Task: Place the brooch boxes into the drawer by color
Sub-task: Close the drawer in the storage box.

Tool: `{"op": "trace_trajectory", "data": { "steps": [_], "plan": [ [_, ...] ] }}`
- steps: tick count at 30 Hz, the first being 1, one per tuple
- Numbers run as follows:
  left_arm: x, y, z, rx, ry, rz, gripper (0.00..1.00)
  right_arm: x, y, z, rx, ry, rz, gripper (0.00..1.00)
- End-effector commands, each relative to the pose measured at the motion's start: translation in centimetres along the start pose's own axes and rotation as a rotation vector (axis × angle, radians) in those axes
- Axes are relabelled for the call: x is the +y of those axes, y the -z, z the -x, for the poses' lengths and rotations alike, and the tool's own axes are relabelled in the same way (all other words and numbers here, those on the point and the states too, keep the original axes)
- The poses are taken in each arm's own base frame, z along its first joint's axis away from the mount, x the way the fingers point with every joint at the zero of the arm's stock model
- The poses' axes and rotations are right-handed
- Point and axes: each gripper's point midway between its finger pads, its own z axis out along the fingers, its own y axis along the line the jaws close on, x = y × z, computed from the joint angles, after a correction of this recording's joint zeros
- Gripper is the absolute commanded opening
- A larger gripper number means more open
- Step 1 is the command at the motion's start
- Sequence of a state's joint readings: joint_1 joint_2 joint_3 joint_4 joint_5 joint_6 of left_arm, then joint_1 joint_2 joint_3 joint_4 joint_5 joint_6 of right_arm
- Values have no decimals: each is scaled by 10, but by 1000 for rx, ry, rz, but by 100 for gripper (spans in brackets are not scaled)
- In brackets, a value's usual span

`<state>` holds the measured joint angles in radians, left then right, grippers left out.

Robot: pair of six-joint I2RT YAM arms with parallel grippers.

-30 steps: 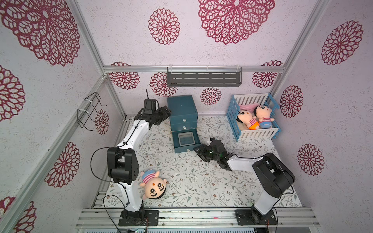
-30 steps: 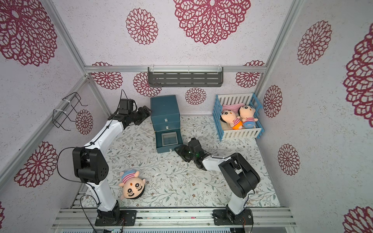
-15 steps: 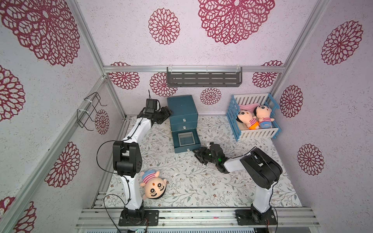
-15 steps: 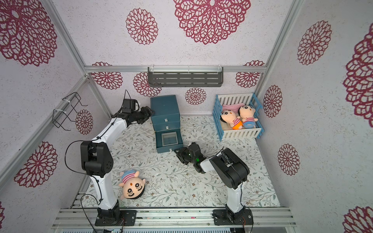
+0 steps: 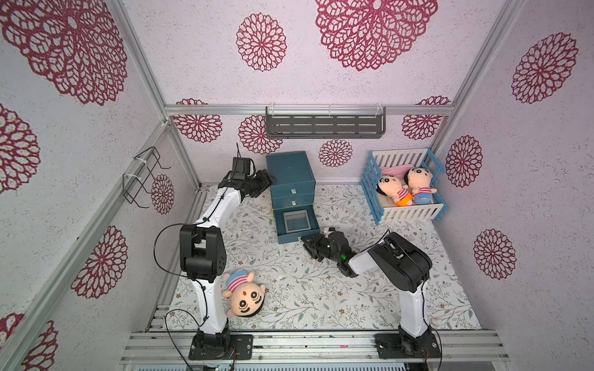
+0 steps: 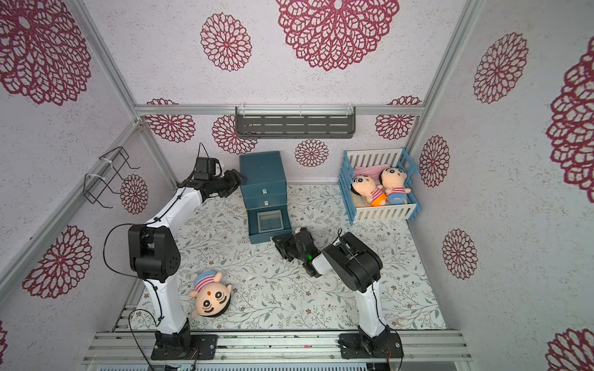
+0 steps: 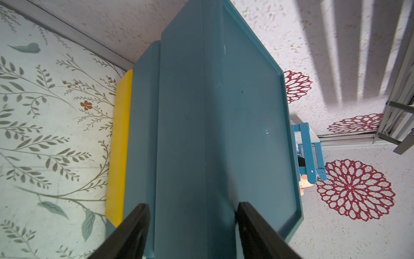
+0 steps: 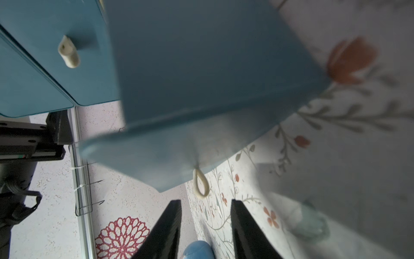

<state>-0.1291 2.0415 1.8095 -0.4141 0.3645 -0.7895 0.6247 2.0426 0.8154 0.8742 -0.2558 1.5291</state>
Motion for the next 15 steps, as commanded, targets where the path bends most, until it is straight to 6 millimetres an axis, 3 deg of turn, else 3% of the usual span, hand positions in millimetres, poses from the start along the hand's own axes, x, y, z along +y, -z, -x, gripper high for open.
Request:
{"op": "trace_trajectory", "data": {
  "steps": [1,4,15],
  "plan": [
    [15,-11,-20,65,10,37,68,20,-7,5,-36,-13,77,38],
    [14,-12,-22,72,11,34,67,18,-11,4,-47,-31,83,34],
    [15,-10,-32,88,12,40,67,24,-13,15,-117,-76,143,0]
  ]
}}
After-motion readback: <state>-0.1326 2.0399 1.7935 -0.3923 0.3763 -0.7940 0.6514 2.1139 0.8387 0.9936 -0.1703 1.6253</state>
